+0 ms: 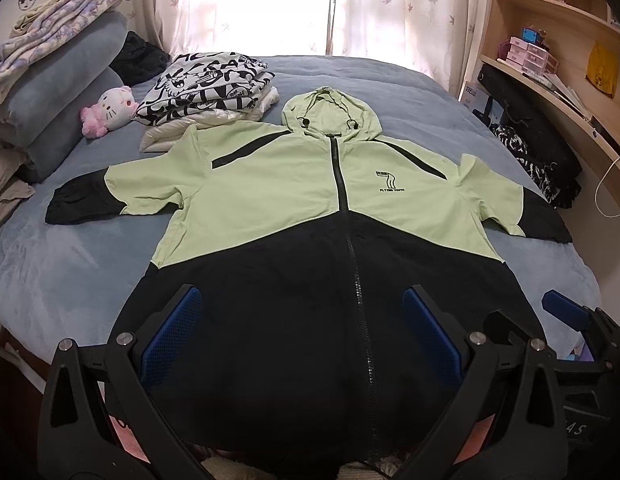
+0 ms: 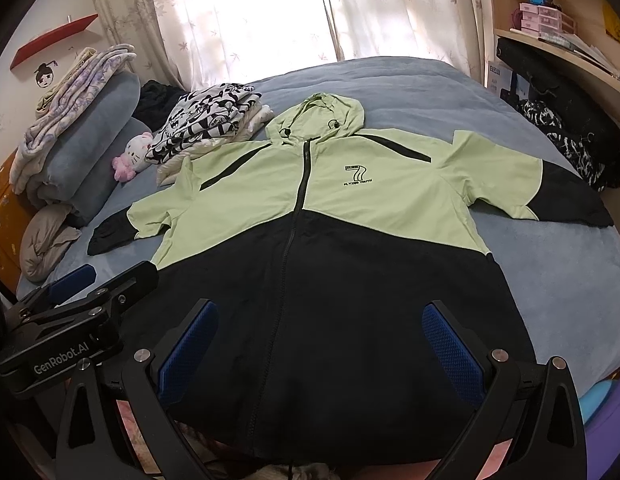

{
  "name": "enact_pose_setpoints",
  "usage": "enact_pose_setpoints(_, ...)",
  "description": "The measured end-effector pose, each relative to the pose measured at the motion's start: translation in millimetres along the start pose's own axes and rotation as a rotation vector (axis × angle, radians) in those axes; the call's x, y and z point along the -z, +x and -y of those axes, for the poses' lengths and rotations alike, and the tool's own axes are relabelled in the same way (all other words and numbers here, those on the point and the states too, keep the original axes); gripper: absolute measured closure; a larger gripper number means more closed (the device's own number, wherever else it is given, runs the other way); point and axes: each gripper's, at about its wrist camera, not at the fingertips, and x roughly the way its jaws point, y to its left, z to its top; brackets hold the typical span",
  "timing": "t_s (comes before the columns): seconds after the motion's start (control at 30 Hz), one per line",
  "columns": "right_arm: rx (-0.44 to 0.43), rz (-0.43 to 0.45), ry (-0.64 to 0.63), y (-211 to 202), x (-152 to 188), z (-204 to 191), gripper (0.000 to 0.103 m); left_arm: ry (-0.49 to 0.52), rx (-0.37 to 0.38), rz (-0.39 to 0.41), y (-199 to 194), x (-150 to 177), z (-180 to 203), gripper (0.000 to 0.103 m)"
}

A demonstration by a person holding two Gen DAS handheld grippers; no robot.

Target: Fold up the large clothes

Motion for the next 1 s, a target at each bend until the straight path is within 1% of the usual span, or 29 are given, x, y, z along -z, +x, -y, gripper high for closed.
enact_pose_setpoints(0.33,0.009,-0.005,-0.006,8,-3,0,0.000,0.011,0.003,-0.005,7,-4,0,0.004)
enact_pose_setpoints(0.4,0.016,0.004,-0.010,9,-7,2,0.000,0.025,-0.007,0.008,9,-9,2,0.004)
enact_pose_setpoints(0.53,0.047,0.056,-0.039,6,-23,10,0.000,0.037,-0.015,0.036,13,-30,9,0.004)
enact_pose_setpoints(0.63,0.073,0.100,-0.053,-2,-44,22,0.000,0.034,-0.004,0.057,14,-49,14,0.004)
enact_pose_setpoints(0.77,0.126,0.184,-0.076,-19,-77,39,0.000,0.048,-0.005,0.093,15,-75,24,0.004)
enact_pose_setpoints(0.9,0.157,0.245,-0.082,-38,-116,58,0.000,0.083,-0.002,0.132,15,-105,37,0.004)
enact_pose_setpoints(1.0,0.212,0.321,-0.088,-57,-151,75,0.000,0.089,0.005,0.155,14,-128,46,0.004)
